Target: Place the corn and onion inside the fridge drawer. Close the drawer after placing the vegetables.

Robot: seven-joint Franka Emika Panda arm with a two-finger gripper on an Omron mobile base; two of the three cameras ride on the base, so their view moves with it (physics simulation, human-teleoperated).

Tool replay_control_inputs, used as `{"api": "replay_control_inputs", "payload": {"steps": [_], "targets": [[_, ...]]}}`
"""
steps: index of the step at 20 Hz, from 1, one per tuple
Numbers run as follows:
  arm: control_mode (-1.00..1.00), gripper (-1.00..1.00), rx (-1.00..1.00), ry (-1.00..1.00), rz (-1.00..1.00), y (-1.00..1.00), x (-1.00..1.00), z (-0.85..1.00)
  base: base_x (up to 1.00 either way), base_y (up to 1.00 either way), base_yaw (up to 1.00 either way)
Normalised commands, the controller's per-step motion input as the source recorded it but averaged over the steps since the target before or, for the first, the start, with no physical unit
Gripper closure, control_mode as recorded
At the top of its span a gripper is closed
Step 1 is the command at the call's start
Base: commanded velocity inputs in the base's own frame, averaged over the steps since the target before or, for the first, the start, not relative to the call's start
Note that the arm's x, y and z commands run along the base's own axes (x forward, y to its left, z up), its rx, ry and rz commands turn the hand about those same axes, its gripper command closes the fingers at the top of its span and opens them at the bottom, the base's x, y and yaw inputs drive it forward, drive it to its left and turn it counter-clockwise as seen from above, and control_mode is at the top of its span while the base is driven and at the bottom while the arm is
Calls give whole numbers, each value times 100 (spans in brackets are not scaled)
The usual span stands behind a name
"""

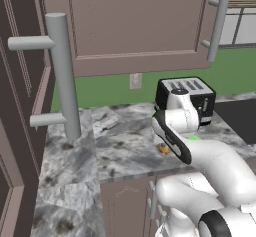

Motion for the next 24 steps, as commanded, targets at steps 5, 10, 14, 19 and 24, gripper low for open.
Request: {"api": "replay_control_inputs", "payload": {"steps": [5, 10, 14, 19, 24], "targets": [[-100, -100, -1, 12, 0, -22, 14, -76, 0, 0, 0], [-100, -100, 0, 1, 0, -2, 22, -31, 0, 0, 0], [-100, -100, 0, 1, 0, 0, 26, 0, 0, 0, 0], [-100, -100, 0, 0, 0, -1, 27, -5, 0, 0, 0], [-100, -100, 0, 0, 0, 0, 35, -9, 0, 0, 0]]}}
